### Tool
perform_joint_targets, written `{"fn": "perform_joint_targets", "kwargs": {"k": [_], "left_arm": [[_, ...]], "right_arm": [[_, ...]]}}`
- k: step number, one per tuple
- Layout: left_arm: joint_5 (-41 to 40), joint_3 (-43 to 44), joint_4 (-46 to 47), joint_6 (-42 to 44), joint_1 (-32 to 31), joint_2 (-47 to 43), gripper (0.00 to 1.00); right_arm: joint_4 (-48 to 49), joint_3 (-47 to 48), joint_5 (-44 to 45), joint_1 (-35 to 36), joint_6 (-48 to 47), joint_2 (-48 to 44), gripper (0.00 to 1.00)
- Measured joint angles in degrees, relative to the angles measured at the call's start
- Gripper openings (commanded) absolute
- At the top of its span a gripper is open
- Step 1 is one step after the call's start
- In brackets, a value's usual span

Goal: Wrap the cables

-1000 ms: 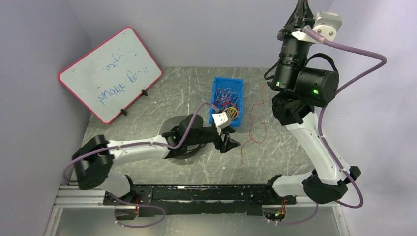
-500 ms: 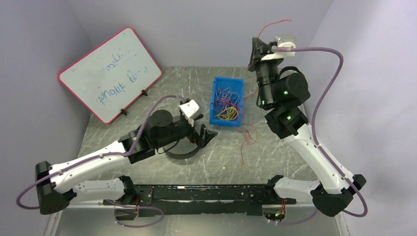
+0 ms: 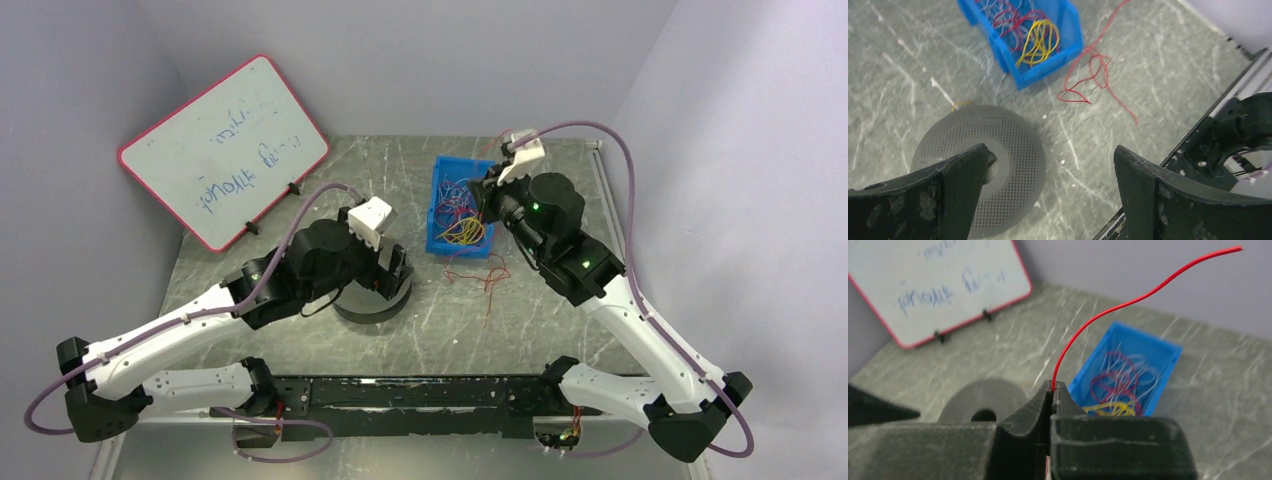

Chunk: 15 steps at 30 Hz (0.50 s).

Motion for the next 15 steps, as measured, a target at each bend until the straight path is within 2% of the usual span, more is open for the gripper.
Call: {"fn": "perform_joint_targets", "kwargs": {"k": [7,15], "left_arm": [[-7.7,-0.5,-6.2,-3.7,0.0,4.9,0.99],[-13.9,-1.9,-12.2,-9.3,0.0,13.3,0.99]], "right_arm": [[-11.8,-4.8,-7.6,0.0,6.8,-2.0,0.0],[-19.3,-9.0,-18.3,-0.1,10.3,-2.5,0.0]]}}
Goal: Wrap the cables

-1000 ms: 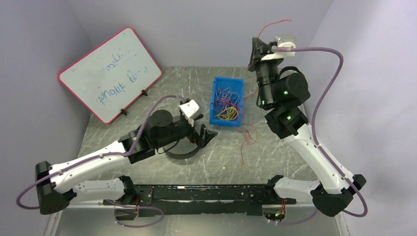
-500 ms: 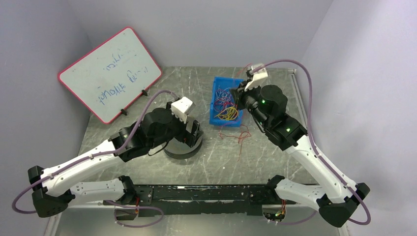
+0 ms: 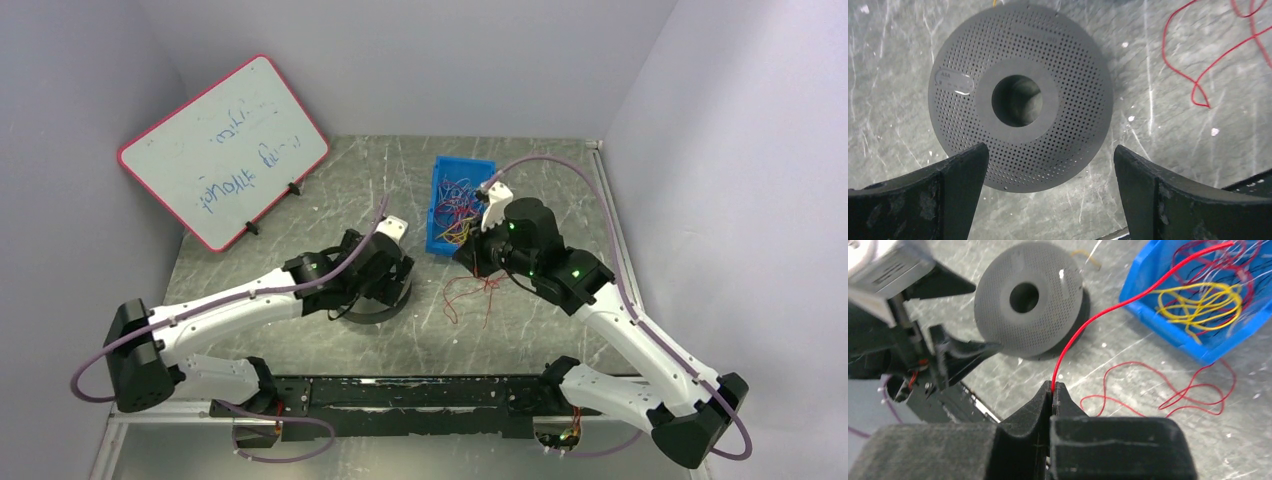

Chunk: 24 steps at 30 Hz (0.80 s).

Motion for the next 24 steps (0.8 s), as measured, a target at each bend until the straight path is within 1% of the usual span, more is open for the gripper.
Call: {"fn": "perform_joint_targets", "kwargs": {"k": [5,10,17,21,24], "left_arm": [[-1.0,0.0,-1.9,-2.0,-0.7,4.2,0.99],[-1.6,0.0,-3.3,-3.3,-2.9,7.9,0.99],[-7.1,1.7,-6.9,-5.7,-6.7,16.3,0.97],[-11.5,4.0,-9.2,-6.9,-8.4,22.1,0.95],[-14.4,5.3,-10.6,-7.6,-9.3,25.6,0.92]], "right_arm": [[-2.2,-2.9,-5.2,0.0,1.4,-0.8,0.0],[-3.3,-5.0,-6.1,0.0,3.5,-2.3,0.0],[-3.1,-8.8,-2.6,0.0,9.0,-6.4,0.0],[-3.1,-10.4,2.1,0.0,12.9,-9.8,0.0],[-3.1,-12.1,5.9,0.0,15.6,-14.0,0.0]]}}
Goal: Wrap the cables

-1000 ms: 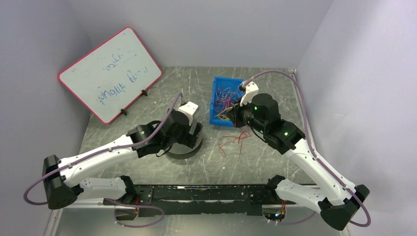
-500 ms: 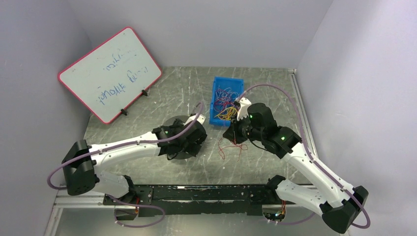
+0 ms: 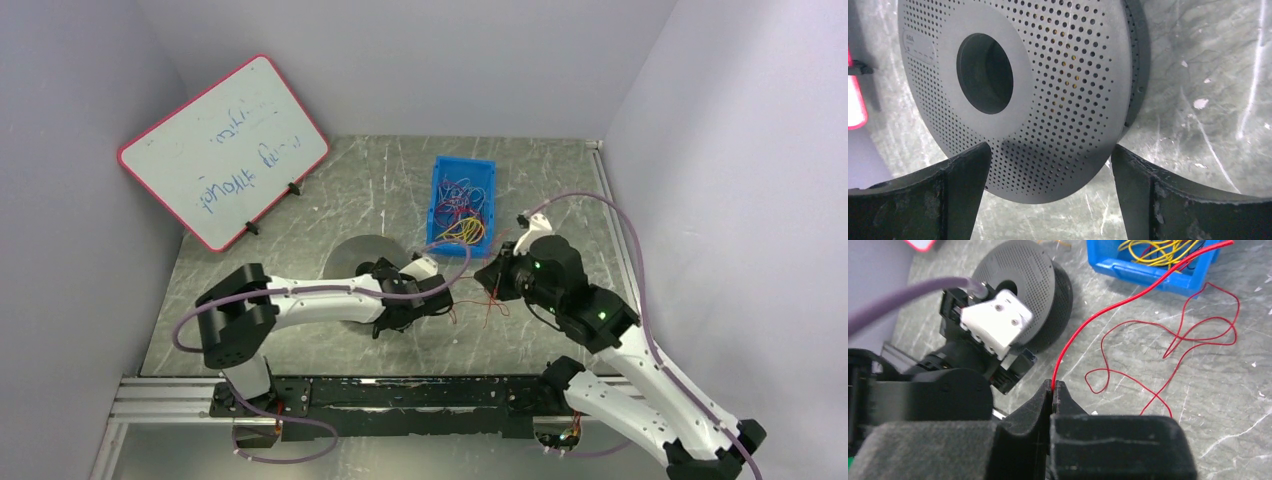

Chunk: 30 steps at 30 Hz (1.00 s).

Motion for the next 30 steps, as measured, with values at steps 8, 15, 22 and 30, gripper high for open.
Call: {"fn": "perform_joint_targets", "kwargs": {"k": [8,15,22,30], "left_arm": [[-5.8,3.1,-2.7,-0.9,-1.2,6.6,0.75],[-9.7,4.5,-5.3,-2.1,-2.5,8.3,0.56],[-14.3,5.5,-9.6,-3.5,-3.0,7.3,0.38],[-19.3,7.8,-17.2,-7.2,-3.1,3.1,0.17]], "right_arm": [[0.1,-2.1,4.3,0.0,4.3,-5.4,0.0],[0.1,-3.0,5.7,0.0,5.4,-7.2,0.0],[0.2,-3.0,6.3,0.0,5.4,-7.8,0.0],[0.4,-3.0,6.4,0.0,5.3,-8.1,0.0]]}}
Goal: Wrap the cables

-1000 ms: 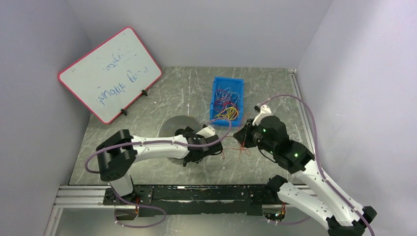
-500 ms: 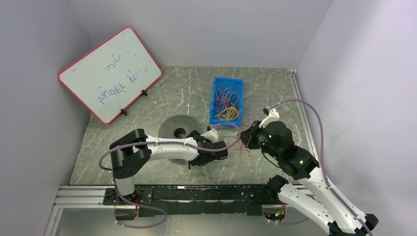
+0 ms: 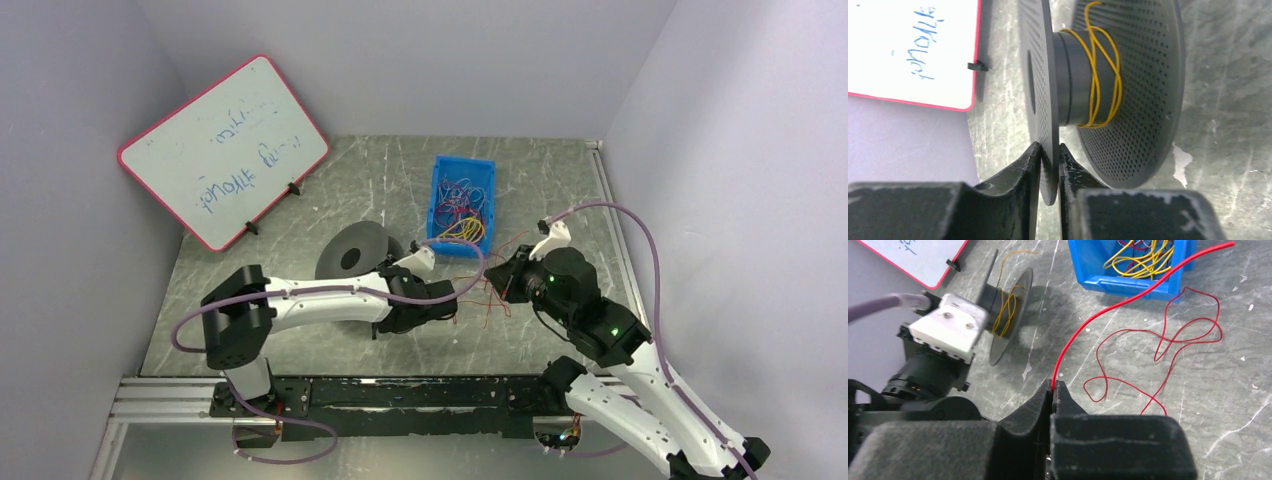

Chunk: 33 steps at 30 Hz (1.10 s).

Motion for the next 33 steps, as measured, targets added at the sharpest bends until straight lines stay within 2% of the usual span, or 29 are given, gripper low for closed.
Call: {"fn": "perform_joint_targets", "kwargs": {"k": [2,3,11,16,20,26,33], "left_arm": [[-1.1,0.4,-1.7,-0.9,0.0,-1.1,0.08],[-1.8,0.6,-2.6,-1.4,0.0,-1.8,0.07],[-3.5,1.0,-9.2,-7.4,-0.2,-6.0,0.07],[-3.0,1.0,-10.4,-7.8,-0.3,-10.7,0.07],[-0.3,-0.5,-5.5,-2.8,-0.4,-18.7,0.07],[9.3,-8.3,7.6,8.9,-0.5,-35.2,0.07],[18.2,-13.2,15.3,16.4,-0.5,-41.4,0.07]], "right_arm": [[0.0,0.0,-0.1,0.0,-0.2,0.1,0.0],[0.1,0.0,-0.1,0.0,-0.3,0.1,0.0],[0.9,0.4,-1.4,0.0,-2.3,1.8,0.0],[1.8,2.6,-4.3,0.0,-5.7,4.6,0.0],[2.9,4.9,-8.6,0.0,-9.8,7.2,0.0],[3.8,8.6,-17.3,0.0,-18.3,11.6,0.0],[3.3,13.6,-30.1,0.0,-26.1,16.2,0.0]]}}
